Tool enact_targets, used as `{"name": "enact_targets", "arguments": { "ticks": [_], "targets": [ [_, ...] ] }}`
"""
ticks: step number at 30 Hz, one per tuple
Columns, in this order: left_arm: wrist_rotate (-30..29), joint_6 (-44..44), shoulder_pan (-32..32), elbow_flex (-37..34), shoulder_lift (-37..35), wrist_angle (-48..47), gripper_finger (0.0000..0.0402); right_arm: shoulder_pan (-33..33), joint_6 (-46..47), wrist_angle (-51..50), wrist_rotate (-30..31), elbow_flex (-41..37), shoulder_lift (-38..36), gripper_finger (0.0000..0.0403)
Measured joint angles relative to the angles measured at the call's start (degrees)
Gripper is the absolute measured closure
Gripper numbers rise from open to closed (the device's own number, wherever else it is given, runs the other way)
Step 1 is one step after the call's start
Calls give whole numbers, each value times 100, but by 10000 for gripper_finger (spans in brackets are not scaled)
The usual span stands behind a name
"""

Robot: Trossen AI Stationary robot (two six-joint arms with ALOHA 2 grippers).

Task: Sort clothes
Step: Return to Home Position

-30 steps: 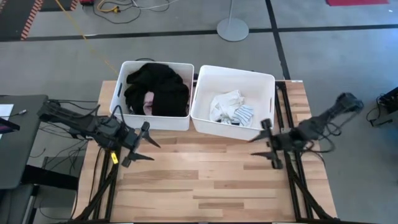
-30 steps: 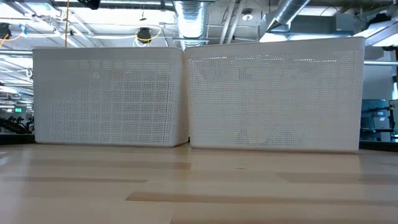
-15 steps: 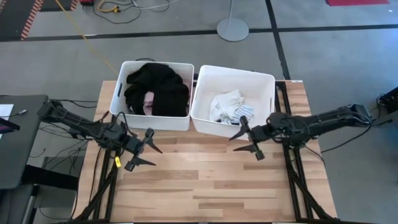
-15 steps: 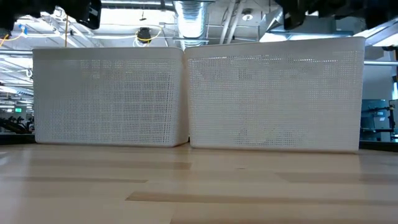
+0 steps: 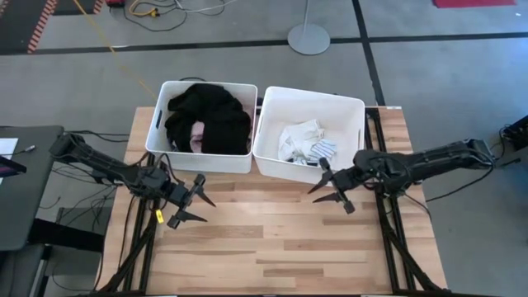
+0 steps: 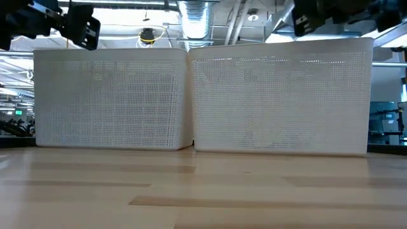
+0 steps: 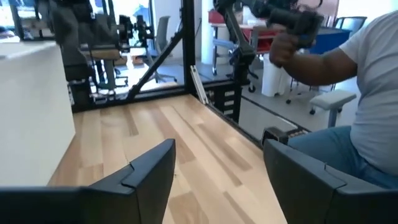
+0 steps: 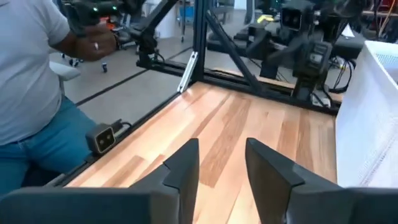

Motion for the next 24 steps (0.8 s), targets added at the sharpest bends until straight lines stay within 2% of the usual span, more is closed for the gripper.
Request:
{"name": "enact_targets", "arguments": {
  "ticks": [7,10,15,19,24],
  "targets": [
    [24,-147,0,-14,458,192,190,595,-234,-372,2,0,-686,270],
    [24,-119,0,-14,716,345,197,1040,-379,-343,-44,-21,-749,270],
    [15,90,0,-12,1057,914,208,1626,-346,-176,-103,-514,-789,270],
    [-159,244,26,-34,1202,998,218,1679,-40,547,163,-1173,-989,271],
    [73,-42,236,-423,1365,1945,225,1515,126,1313,175,-1895,-1399,278]
  ]
}}
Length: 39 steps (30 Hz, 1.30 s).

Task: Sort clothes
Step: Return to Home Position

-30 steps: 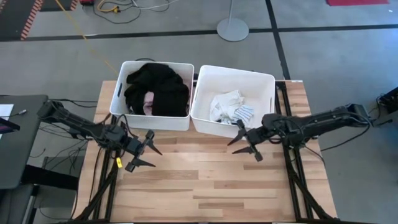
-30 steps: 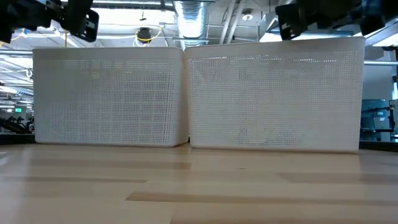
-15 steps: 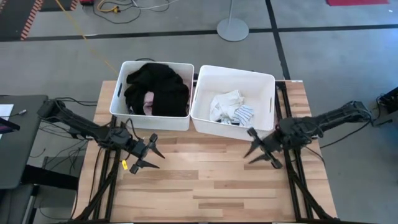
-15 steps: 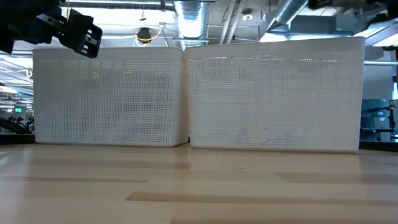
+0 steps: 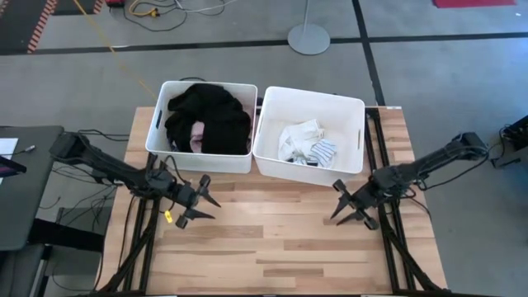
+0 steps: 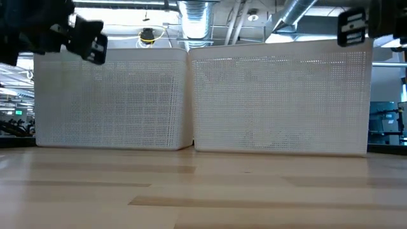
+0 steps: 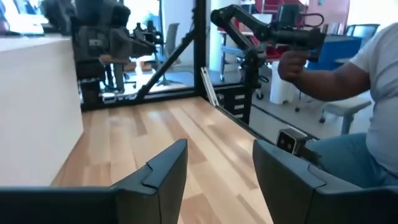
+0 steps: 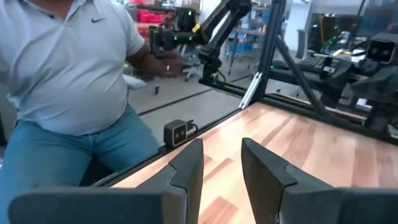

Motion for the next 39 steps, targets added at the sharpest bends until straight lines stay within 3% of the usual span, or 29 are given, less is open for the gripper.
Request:
{"name": "enact_targets", "arguments": {
  "ticks": [7,18,25,32,39],
  "targets": [
    [-355,-480,57,-724,197,1007,226,-181,193,364,2,-693,-395,280],
    [-799,-421,259,-734,295,729,226,-1040,210,-41,13,-935,-442,280],
    [-814,-498,411,-741,284,527,226,-1255,51,-31,-10,-937,-443,280],
    [-816,13,411,-747,108,554,226,-1587,-5,-23,-22,-942,-445,287],
    [-816,87,411,-747,-20,117,226,-2015,700,-256,-13,-944,-440,294]
  ]
}}
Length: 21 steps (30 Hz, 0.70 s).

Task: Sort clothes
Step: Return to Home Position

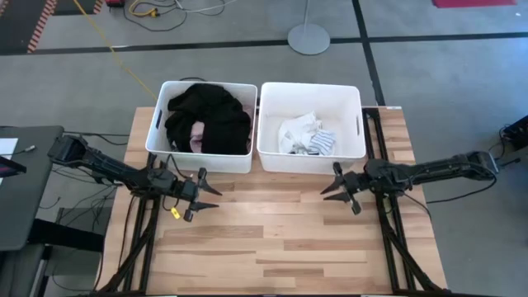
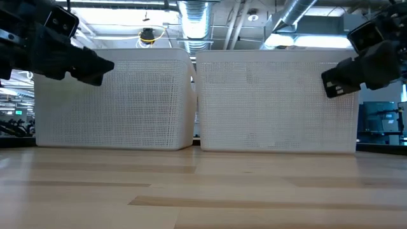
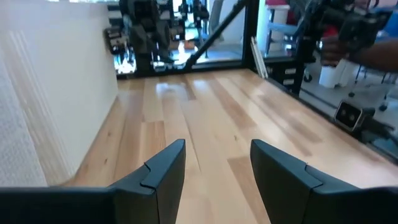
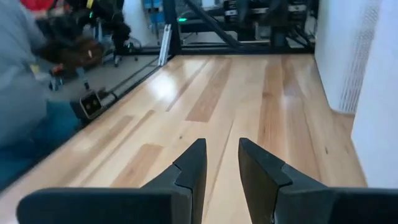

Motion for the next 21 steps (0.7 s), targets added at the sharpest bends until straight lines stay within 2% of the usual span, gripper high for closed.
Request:
{"name": "enact_targets", "arguments": {
  "ticks": [5,13,21],
  "targets": [
    [0,65,0,-2,0,-323,226,-111,685,-102,8,-2,2,294],
    [-2,-282,0,-4,0,-725,226,-109,864,-378,19,-4,2,294],
    [-4,-89,0,-7,0,-1306,226,-105,862,-415,19,-7,2,294]
  ]
}}
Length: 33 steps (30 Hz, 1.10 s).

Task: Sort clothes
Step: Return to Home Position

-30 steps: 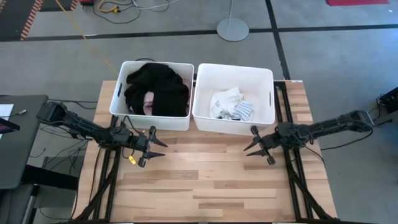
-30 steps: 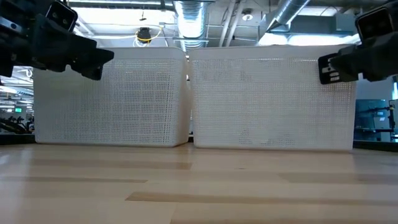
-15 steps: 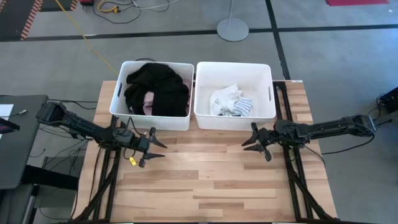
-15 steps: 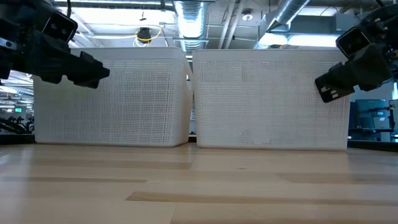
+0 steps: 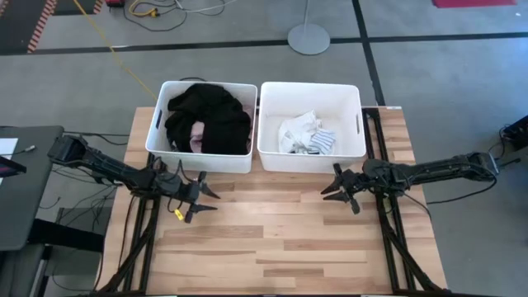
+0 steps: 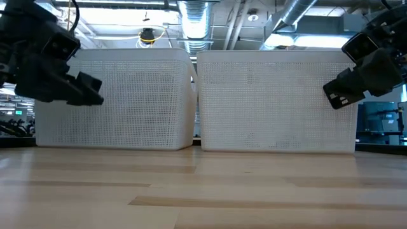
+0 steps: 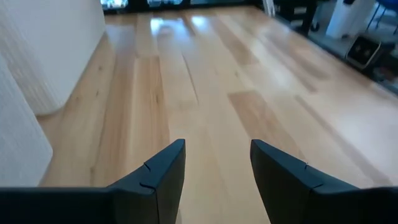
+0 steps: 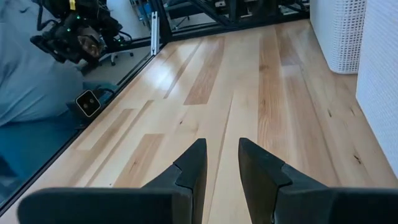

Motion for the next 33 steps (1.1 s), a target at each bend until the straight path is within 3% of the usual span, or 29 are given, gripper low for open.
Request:
{"name": "enact_targets", "arguments": {
  "ticks": [17,33],
  "targets": [
    [0,-18,0,0,0,-1790,226,0,-7,3,2,-2,0,294],
    [0,-18,0,0,1,-2039,226,0,-15,3,2,-4,0,294]
  ]
}}
